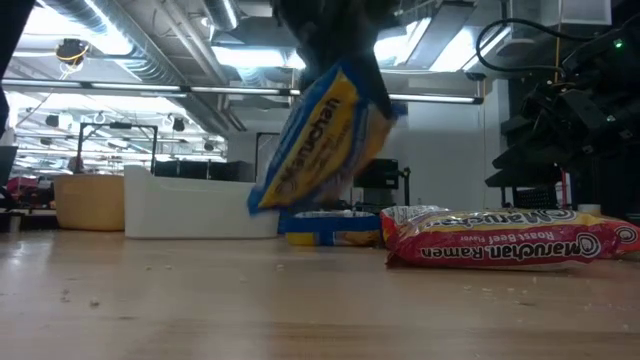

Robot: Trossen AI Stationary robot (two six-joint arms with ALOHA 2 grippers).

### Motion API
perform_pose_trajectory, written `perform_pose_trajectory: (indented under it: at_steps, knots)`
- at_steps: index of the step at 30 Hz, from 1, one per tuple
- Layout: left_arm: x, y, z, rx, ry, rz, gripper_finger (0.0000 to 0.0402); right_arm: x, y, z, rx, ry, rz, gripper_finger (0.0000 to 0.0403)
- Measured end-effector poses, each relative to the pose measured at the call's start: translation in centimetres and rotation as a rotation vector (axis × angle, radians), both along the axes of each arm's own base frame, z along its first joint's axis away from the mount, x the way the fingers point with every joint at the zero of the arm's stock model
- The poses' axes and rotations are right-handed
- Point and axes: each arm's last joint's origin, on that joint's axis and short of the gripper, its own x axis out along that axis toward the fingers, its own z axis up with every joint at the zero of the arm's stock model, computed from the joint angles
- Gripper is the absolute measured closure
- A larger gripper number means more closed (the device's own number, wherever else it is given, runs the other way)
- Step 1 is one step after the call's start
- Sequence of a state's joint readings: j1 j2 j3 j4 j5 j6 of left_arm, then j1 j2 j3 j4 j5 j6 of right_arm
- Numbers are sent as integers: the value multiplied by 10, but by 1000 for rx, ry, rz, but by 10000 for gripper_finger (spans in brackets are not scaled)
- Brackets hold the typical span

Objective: Sort Maruchan noodles
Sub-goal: Put the bottom blue noodle into the white bin

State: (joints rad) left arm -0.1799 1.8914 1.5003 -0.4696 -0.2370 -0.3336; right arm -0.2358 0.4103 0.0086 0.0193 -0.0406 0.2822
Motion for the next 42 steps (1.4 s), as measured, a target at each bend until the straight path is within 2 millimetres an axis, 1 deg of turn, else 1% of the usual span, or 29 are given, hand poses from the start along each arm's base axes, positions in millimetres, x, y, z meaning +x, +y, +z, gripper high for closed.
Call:
perform_pose_trajectory:
  at_steps: [5, 10, 14, 18, 23, 25, 28, 30, 34, 42]
  knots:
    - [-4, 10, 34, 120, 73, 105, 394, 0, 0, 0, 0, 0, 0, 107]
    - [-17, 24, 62, 196, 165, 288, 394, 0, 0, 0, 0, 0, 0, 107]
    - [-31, 34, 78, 252, 219, 431, 394, 0, 0, 0, -2, 2, -7, 107]
    - [-41, 43, 86, 280, 248, 563, 394, 0, 0, 0, -2, 2, -7, 107]
    - [-52, 65, 84, 267, 297, 750, 394, 0, 0, 0, -2, 2, -7, 107]
    - [-55, 74, 80, 276, 288, 835, 392, 0, 0, 0, -2, 2, -7, 107]
    - [-59, 87, 76, 245, 304, 942, 391, 0, 0, 0, -2, 2, -7, 107]
    - [-62, 95, 71, 232, 334, 979, 391, 0, 0, 0, -2, 2, -7, 107]
    - [-67, 105, 51, 207, 419, 1013, 390, 0, 0, 0, -2, 2, -7, 107]
    - [-77, 116, 12, 170, 544, 1071, 389, 0, 0, 0, -3, 2, -7, 107]
